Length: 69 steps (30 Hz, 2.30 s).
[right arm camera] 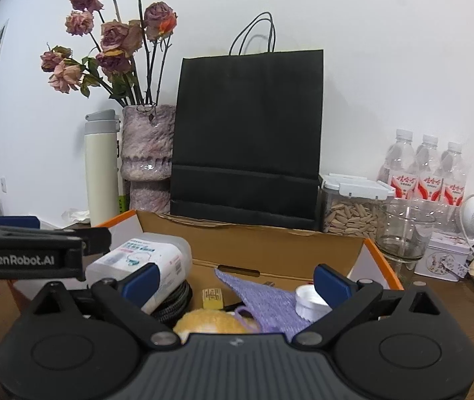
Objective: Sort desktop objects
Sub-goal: 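Withdraw both tools from the box toward the last white cap, then grasp the large ridged white cap with the right tool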
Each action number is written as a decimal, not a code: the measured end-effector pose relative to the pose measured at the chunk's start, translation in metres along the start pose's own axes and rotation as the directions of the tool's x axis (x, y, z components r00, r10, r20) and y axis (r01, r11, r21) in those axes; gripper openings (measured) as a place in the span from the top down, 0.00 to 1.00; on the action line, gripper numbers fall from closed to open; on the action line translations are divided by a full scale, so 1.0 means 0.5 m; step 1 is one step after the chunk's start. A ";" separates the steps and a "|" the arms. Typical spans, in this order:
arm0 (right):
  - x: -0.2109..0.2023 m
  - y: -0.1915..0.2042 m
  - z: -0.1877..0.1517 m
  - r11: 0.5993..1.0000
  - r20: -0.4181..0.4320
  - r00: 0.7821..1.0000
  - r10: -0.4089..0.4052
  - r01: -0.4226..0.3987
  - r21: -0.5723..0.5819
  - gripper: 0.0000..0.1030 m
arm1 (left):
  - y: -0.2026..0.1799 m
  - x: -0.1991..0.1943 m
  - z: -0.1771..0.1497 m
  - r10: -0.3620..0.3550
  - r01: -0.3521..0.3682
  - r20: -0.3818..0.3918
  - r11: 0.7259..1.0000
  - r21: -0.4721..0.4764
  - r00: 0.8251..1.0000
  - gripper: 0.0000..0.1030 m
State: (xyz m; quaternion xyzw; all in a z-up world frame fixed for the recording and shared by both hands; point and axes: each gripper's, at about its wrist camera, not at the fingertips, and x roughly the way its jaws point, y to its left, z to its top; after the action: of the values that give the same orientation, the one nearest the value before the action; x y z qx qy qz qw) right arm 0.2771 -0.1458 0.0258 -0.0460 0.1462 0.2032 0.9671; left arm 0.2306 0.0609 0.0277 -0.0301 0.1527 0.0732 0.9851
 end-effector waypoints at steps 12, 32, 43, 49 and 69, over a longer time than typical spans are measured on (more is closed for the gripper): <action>-0.111 -0.003 -0.045 1.000 -0.002 1.000 -0.005 0.005 -0.006 0.04 | 0.009 -0.085 -0.046 0.006 -0.006 -0.019 1.000 0.029 1.000 0.00; -0.191 0.001 -0.108 1.000 -0.176 0.984 0.007 -0.005 0.010 0.04 | 0.008 -0.160 -0.121 -0.036 0.054 -0.199 0.995 0.081 0.979 0.00; -0.155 -0.012 -0.118 0.998 -0.299 0.954 0.002 0.016 0.059 0.04 | 0.009 -0.145 -0.133 -0.044 0.065 -0.277 0.996 0.068 0.960 0.00; -0.130 -0.015 -0.120 0.996 -0.336 0.942 -0.003 0.032 0.080 0.05 | 0.014 -0.135 -0.137 -0.049 0.066 -0.306 0.997 0.044 0.951 0.00; -0.087 0.015 -0.103 0.998 -0.335 0.942 0.031 -0.011 0.062 0.62 | 0.030 -0.117 -0.140 -0.043 0.049 -0.356 0.999 0.008 0.934 0.00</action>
State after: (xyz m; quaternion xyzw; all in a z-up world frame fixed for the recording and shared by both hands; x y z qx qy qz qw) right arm 0.2225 -0.1633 -0.0105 -0.0499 0.3154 0.1981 0.9267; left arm 0.1524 0.0621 -0.0215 -0.0381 0.3280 0.0423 0.9430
